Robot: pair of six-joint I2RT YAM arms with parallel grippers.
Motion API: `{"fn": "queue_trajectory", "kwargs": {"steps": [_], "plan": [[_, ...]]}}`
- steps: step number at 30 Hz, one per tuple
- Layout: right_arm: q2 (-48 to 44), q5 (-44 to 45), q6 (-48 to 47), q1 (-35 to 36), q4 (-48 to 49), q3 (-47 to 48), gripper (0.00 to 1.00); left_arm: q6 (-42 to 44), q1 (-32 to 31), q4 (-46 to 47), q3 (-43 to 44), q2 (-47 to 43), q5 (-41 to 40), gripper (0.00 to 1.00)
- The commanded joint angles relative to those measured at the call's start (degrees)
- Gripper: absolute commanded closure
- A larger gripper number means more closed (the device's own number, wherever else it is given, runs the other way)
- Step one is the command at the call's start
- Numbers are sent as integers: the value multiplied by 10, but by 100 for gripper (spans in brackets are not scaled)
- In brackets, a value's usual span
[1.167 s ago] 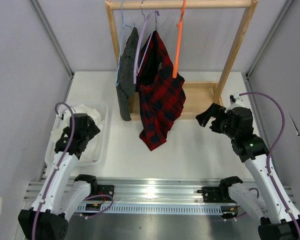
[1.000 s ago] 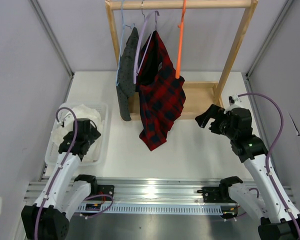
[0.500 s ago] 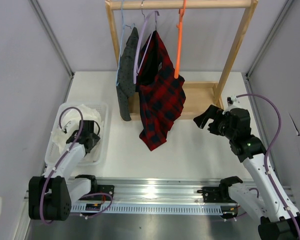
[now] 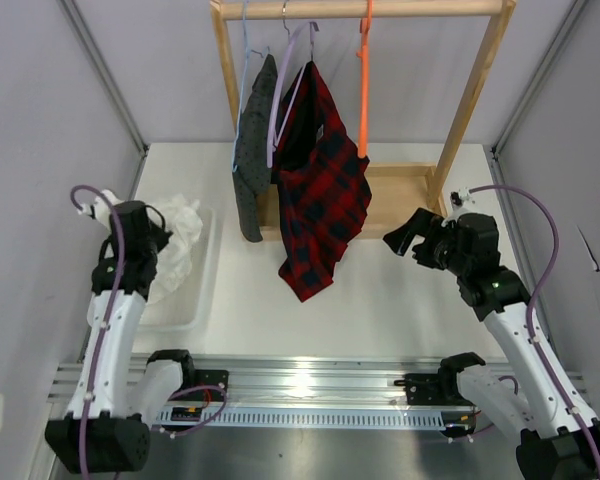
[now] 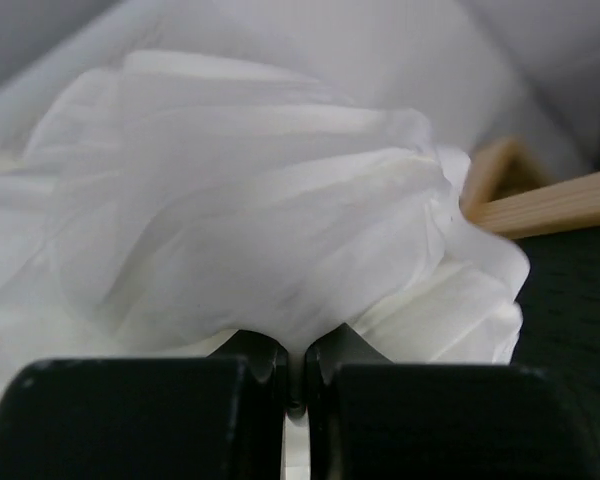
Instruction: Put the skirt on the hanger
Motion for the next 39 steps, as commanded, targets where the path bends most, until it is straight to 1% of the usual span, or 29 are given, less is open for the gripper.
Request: {"fn": "queue_trajectory", "kwargs": {"steps": [1,3,4,5,7,8,9,12,13,15,16,18,19,20,22,23,25,26,27,29,30,31,32,33,34,35,36,38,39], "plan": [[7,-14,-3,2,24,35,2,74,6,15,88,-56,57,100],[16,-14,-9,2,14,54,3,88,6,23,106,-78,76,100],[20,-14,-13,3,11,62,3,95,6,22,139,-82,82,100],[26,-16,-15,4,7,68,3,97,6,24,148,-87,88,100],[33,-18,-19,5,6,84,3,110,6,48,170,-104,132,100],[37,-18,-20,6,6,88,3,113,6,80,175,-112,155,100],[39,-18,-23,7,5,94,3,115,6,100,179,-128,217,100],[46,-12,-28,7,2,102,3,117,6,156,200,-138,301,100],[49,-11,-29,7,1,107,3,116,6,170,205,-140,355,100],[55,-13,-30,8,-1,114,3,111,6,209,228,-136,413,100],[56,-12,-30,7,-2,120,3,99,5,228,234,-131,474,100],[60,-10,-32,7,-7,126,3,80,3,282,249,-129,522,100],[60,-8,-32,7,-8,129,3,53,2,305,250,-125,549,100],[61,-5,-33,7,-9,135,3,39,1,343,255,-122,597,100],[62,0,-37,7,-13,141,4,-10,-9,396,262,-113,643,100],[62,4,-38,7,-16,146,3,-25,-14,443,261,-106,681,100],[62,9,-39,7,-18,151,3,-48,-28,470,264,-100,700,100],[62,15,-39,7,-20,154,3,-48,-30,465,265,-92,710,100],[61,19,-39,7,-21,156,3,-47,-57,455,280,-86,714,100],[61,27,-38,6,-23,161,3,-36,-75,430,280,-76,714,100],[60,30,-39,6,-24,165,3,-24,-106,414,276,-70,694,100],[61,34,-39,5,-27,168,3,13,-126,368,277,-67,674,100],[61,39,-38,3,-30,172,4,32,-148,350,275,-65,655,100],[60,46,-38,2,-32,177,4,51,-202,341,273,-53,620,100],[60,48,-38,1,-37,180,3,85,-232,318,270,-45,599,100],[60,49,-35,0,-38,182,3,100,-259,290,266,-37,577,100],[59,52,-33,-4,-40,183,3,112,-307,281,264,-17,545,100],[56,51,-29,-5,-45,185,4,126,-347,286,251,-1,526,100],[52,52,-27,-6,-46,185,4,128,-382,290,250,6,515,100]]}}
